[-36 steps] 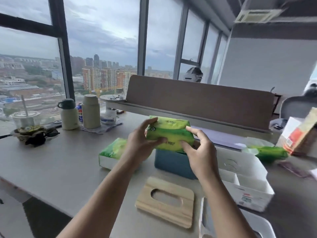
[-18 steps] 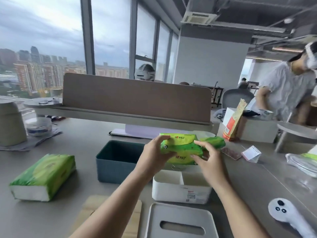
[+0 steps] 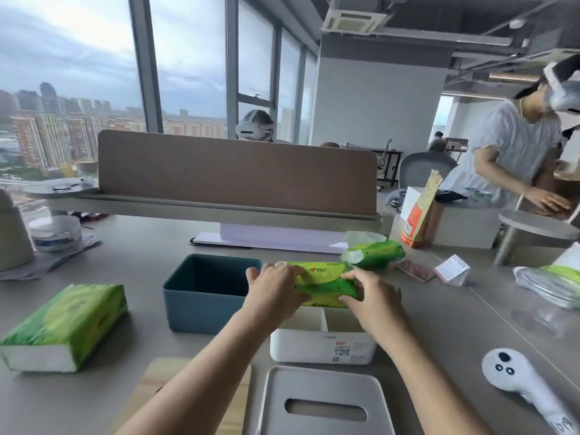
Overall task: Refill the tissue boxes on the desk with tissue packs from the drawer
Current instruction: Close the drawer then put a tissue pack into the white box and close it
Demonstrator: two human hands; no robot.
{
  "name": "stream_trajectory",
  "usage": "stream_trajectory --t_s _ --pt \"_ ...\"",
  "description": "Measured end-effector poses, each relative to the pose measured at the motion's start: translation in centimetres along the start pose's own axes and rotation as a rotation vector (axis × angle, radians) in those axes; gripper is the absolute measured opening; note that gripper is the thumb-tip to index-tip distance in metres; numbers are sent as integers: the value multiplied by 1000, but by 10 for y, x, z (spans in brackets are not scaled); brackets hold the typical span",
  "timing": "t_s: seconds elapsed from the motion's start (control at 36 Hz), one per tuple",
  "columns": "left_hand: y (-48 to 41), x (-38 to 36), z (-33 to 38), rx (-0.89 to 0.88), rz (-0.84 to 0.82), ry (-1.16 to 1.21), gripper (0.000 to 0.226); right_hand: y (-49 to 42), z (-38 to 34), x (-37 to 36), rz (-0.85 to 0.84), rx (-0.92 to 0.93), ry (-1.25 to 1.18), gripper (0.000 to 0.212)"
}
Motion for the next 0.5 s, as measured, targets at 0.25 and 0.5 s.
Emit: stream_trajectory --t_s 0.25,0.5 --pt "18 8 -1 -67 -26 -27 52 15 -9 16 -52 12 96 42" --pt "56 26 10 -177 -35 87 49 56 -32 31 -241 83 37 41"
Point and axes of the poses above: each hand's wrist, its own y-axis away from the middle knuckle, its own x-axis out of the back of the hand, z = x × y, the point moved 8 cm from there along -y, towards the middle knuckle, and after that the axes turned 5 degrees about -z, right-handed, at the moved point
